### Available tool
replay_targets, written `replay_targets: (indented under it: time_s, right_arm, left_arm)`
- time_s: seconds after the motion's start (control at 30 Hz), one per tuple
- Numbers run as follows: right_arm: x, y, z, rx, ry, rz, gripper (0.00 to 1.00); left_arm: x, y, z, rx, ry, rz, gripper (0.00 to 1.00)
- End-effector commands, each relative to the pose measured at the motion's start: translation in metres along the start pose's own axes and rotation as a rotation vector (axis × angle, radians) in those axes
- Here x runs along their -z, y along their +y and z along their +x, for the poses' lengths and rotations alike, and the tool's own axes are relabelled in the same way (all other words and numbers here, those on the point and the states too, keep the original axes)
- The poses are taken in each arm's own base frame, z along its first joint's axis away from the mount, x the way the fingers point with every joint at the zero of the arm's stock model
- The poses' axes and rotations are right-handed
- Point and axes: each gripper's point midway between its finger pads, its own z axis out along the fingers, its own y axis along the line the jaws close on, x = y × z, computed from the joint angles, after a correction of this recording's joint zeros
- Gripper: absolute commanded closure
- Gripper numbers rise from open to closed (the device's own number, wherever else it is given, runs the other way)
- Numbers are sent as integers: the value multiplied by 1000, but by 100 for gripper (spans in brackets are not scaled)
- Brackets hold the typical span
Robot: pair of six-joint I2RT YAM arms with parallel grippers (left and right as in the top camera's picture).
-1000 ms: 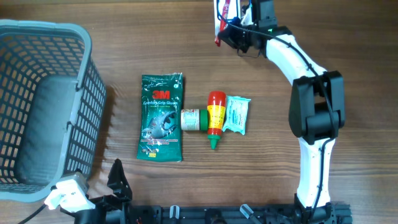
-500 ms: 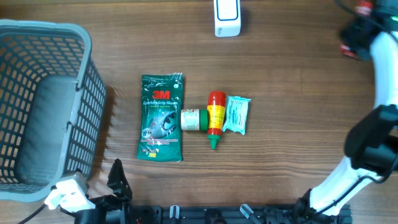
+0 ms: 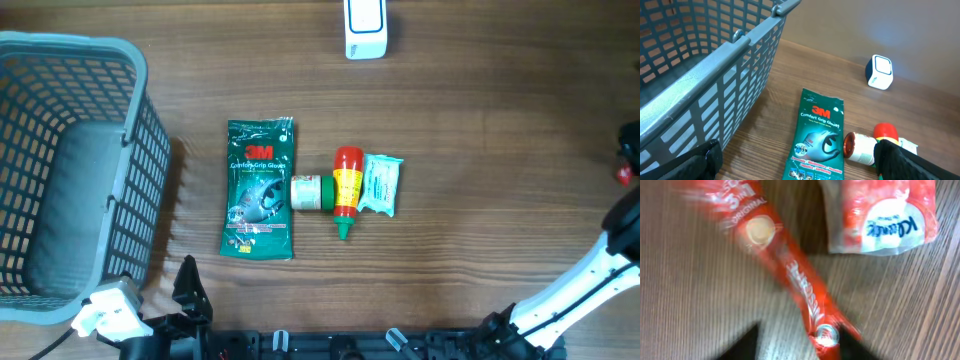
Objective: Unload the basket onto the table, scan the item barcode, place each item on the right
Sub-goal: 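Carry the scanned Nescafe stick off the table to the right, then move the right gripper back to the wipes pack and grasp it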
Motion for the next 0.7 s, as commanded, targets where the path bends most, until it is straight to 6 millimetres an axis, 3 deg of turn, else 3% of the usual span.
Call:
replay_targets:
  time_s: [0.0,0.17,0.33,0.53,0.67]
  right_arm:
    - [45,17,-8,-67,73,-225,0]
    - [107,24,0,-81,141,-404,1]
    - [187,57,37,85,161,-589,1]
    - [251,83,144,357,248,-579,0]
    - [264,94,235,623,319,-491,0]
  left_arm:
    - [1,0,-1,4,-7,3,0]
    - [1,0,-1,4,-7,3,0]
    - [1,0,-1,4,-7,3,0]
    - [1,0,-1,4,-7,3,0]
    - [1,0,-1,4,-7,3,0]
